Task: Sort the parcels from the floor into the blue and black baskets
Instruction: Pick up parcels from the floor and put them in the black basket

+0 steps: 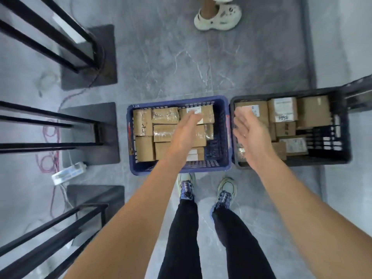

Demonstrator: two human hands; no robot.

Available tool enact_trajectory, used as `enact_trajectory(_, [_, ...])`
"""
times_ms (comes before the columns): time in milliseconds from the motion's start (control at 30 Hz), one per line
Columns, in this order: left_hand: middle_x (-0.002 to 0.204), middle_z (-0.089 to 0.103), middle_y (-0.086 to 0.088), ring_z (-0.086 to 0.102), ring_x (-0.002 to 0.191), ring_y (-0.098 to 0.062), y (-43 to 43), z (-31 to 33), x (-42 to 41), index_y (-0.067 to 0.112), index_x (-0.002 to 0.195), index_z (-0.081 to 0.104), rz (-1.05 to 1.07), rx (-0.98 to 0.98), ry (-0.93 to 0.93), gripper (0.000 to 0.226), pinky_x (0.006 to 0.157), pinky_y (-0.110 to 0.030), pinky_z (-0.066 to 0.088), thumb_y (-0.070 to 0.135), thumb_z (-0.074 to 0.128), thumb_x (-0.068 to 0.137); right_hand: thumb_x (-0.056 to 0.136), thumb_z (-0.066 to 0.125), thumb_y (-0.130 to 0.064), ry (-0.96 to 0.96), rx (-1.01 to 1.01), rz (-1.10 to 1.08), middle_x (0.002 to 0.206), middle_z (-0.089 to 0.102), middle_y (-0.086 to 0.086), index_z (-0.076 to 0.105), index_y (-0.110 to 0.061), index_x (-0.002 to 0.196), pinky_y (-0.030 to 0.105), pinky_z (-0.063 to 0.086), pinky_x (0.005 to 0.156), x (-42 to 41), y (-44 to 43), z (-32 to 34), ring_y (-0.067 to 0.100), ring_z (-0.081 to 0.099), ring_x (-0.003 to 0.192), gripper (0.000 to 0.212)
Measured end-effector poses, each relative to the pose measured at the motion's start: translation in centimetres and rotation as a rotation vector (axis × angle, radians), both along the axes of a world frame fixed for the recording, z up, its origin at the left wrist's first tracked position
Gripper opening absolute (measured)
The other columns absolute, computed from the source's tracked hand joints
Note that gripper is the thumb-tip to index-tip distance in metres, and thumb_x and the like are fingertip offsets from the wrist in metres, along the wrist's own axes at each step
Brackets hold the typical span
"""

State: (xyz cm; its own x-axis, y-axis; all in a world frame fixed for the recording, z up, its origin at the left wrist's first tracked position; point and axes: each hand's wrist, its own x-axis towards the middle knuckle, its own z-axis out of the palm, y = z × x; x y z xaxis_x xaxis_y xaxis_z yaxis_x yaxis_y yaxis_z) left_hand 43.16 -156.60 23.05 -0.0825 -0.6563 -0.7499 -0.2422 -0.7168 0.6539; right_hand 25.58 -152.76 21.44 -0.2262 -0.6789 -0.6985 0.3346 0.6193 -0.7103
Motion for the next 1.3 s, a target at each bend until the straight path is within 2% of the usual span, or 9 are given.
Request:
enact_trajectory(133, [0.163, 0.041, 0.007, 0.038, 0.149, -0.014, -0.6, 9.2, -1.5, 0.028, 0.159, 0.041, -0.002, -0.096, 0.053, 0.070, 0.121, -0.047, 0.036, 0.057, 0.055, 0.096, 0.112, 0.040, -0.044, 0.010, -0.105, -0.057, 0.162, 0.046, 0.000, 0.039, -0.013, 0.160, 0.036, 0.033, 0.125, -1.6, 0.4, 9.6, 0.013, 0.043, 0.149, 0.058])
enact_trajectory(267, [0.162, 0.041, 0.007, 0.041, 0.146, -0.012, -0.4, 17.2, -3.5, 0.033, 0.158, 0.042, -0.080, -0.184, 0.103, 0.074, 0.123, -0.048, 0.035, 0.062, 0.055, 0.091, 0.108, 0.047, -0.051, 0.055, -0.197, -0.138, 0.161, 0.047, -0.004, 0.041, -0.016, 0.160, 0.038, 0.033, 0.125, -3.1, 1.5, 17.2, 0.010, 0.045, 0.146, 0.063])
enact_trajectory(400, [0.159, 0.043, 0.012, 0.043, 0.144, -0.009, -0.4, 23.3, -5.6, 0.041, 0.151, 0.046, -0.191, -0.249, 0.186, 0.064, 0.120, -0.048, 0.038, 0.062, 0.057, 0.092, 0.111, 0.043, -0.046, 0.106, -0.302, -0.231, 0.161, 0.047, -0.006, 0.043, -0.017, 0.159, 0.036, 0.034, 0.124, -3.7, 2.8, 24.2, 0.009, 0.045, 0.146, 0.056])
enact_trajectory(600, [0.158, 0.045, 0.013, 0.046, 0.143, -0.009, -0.7, 30.6, -7.7, 0.037, 0.151, 0.049, -0.395, -0.346, 0.297, 0.059, 0.117, -0.047, 0.043, 0.056, 0.060, 0.096, 0.108, 0.047, -0.050, 0.209, -0.418, -0.416, 0.158, 0.050, -0.006, 0.047, -0.018, 0.157, 0.037, 0.037, 0.122, -3.9, 5.8, 32.5, 0.009, 0.048, 0.143, 0.059])
enact_trajectory(867, [0.163, 0.040, 0.008, 0.049, 0.138, -0.014, 2.8, 37.7, -10.4, 0.032, 0.157, 0.042, -0.734, -0.433, 0.407, 0.055, 0.117, -0.049, 0.043, 0.049, 0.051, 0.106, 0.105, 0.042, -0.058, 0.370, -0.466, -0.665, 0.157, 0.051, -0.008, 0.044, -0.020, 0.158, 0.036, 0.039, 0.120, -3.2, 12.1, 38.7, 0.008, 0.049, 0.141, 0.065])
enact_trajectory(967, [0.161, 0.042, 0.007, 0.049, 0.137, -0.015, 5.5, 39.3, -11.9, 0.033, 0.158, 0.041, -0.868, -0.434, 0.433, 0.056, 0.117, -0.049, 0.043, 0.049, 0.050, 0.105, 0.106, 0.043, -0.055, 0.394, -0.475, -0.781, 0.156, 0.052, -0.007, 0.046, -0.021, 0.156, 0.034, 0.039, 0.119, -2.8, 15.1, 40.2, 0.010, 0.049, 0.143, 0.060])
enact_trajectory(1100, [0.156, 0.047, 0.007, 0.049, 0.138, -0.010, 9.8, 41.3, -14.0, 0.029, 0.157, 0.043, -1.016, -0.405, 0.518, 0.054, 0.116, -0.045, 0.043, 0.046, 0.051, 0.106, 0.109, 0.042, -0.049, 0.434, -0.473, -0.960, 0.156, 0.052, -0.005, 0.048, -0.020, 0.153, 0.042, 0.035, 0.124, -2.3, 20.3, 42.6, 0.012, 0.048, 0.144, 0.054])
enact_trajectory(1300, [0.155, 0.049, 0.010, 0.048, 0.140, -0.011, 19.2, 42.6, -15.9, 0.031, 0.154, 0.047, -1.237, -0.343, 0.598, 0.057, 0.118, -0.049, 0.040, 0.052, 0.056, 0.103, 0.109, 0.042, -0.049, 0.494, -0.473, -1.216, 0.152, 0.055, -0.008, 0.054, -0.025, 0.145, 0.043, 0.039, 0.122, -0.4, 31.2, 44.5, 0.010, 0.052, 0.140, 0.044])
